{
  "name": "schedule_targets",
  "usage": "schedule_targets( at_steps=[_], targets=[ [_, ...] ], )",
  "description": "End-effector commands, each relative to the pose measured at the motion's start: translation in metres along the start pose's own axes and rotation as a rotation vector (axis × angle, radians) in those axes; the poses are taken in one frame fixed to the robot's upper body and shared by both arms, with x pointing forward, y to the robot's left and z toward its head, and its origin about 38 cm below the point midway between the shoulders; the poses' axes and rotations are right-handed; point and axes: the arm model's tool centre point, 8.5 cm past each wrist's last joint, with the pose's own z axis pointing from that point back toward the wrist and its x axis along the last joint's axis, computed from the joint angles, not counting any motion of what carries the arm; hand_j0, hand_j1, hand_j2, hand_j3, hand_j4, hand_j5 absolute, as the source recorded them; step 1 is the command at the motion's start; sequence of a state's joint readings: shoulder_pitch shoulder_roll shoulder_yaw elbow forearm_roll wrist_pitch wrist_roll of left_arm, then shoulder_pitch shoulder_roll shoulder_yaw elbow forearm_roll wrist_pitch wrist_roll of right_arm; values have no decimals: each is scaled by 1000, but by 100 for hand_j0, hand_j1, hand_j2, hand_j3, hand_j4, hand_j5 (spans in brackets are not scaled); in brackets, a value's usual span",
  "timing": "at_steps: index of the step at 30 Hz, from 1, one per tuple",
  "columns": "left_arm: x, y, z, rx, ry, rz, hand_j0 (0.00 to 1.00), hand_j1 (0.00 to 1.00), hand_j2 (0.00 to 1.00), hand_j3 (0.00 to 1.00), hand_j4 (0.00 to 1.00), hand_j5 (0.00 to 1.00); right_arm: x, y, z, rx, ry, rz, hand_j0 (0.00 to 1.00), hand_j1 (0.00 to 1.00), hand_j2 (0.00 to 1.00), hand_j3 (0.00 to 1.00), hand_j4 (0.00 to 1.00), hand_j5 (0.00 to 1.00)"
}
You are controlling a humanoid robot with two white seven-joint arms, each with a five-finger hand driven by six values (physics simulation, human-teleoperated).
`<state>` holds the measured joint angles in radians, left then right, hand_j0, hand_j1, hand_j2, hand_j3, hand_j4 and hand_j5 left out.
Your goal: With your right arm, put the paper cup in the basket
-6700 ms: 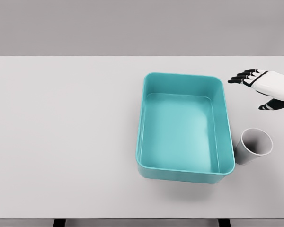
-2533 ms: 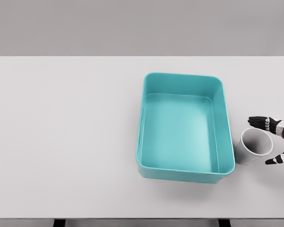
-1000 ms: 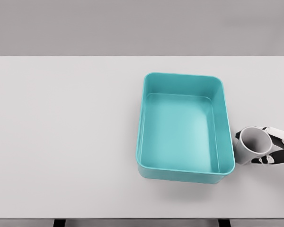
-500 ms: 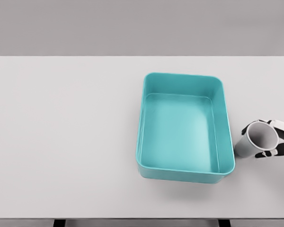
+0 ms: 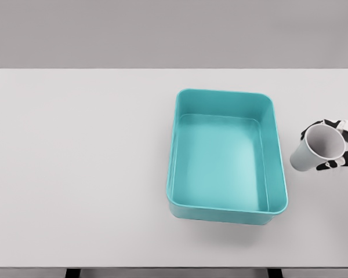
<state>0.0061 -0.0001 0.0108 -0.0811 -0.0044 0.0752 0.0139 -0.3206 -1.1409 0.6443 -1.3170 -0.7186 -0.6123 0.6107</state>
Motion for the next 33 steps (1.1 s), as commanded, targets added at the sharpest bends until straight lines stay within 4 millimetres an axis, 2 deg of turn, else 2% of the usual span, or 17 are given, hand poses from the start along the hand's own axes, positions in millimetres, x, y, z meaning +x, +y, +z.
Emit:
schedule_targets(
  at_steps=[1, 14, 20, 24, 27, 30, 31, 33],
  targets=[
    [0, 0, 0, 0, 0, 0, 100, 100, 100, 100, 100, 100, 2, -1, -2, -5, -11, -2, 57, 57, 57, 57, 57, 57],
    [0, 0, 0, 1, 0, 0, 100, 100, 100, 100, 100, 100, 33, -31, -24, -42, -103, 72, 56, 56, 56, 56, 56, 56],
    [0, 0, 0, 0, 0, 0, 100, 100, 100, 100, 100, 100, 40, -30, -41, -18, -128, 114, 56, 56, 56, 56, 56, 56],
    [0, 0, 0, 0, 0, 1, 100, 100, 100, 100, 100, 100, 50, -26, -71, 23, -174, 144, 56, 56, 56, 56, 56, 56],
    [0, 0, 0, 1, 0, 1, 100, 100, 100, 100, 100, 100, 53, -25, -79, 38, -178, 171, 56, 56, 56, 56, 56, 56],
    [0, 0, 0, 1, 1, 0, 100, 100, 100, 100, 100, 100, 57, -23, -89, 62, -183, 202, 58, 58, 58, 58, 58, 58],
    [0, 0, 0, 0, 0, 0, 100, 100, 100, 100, 100, 100, 59, -24, -92, 67, -185, 216, 64, 64, 64, 64, 64, 64],
    [0, 0, 0, 0, 0, 1, 100, 100, 100, 100, 100, 100, 64, -26, -97, 89, -175, 261, 64, 64, 64, 64, 64, 64]
  ],
)
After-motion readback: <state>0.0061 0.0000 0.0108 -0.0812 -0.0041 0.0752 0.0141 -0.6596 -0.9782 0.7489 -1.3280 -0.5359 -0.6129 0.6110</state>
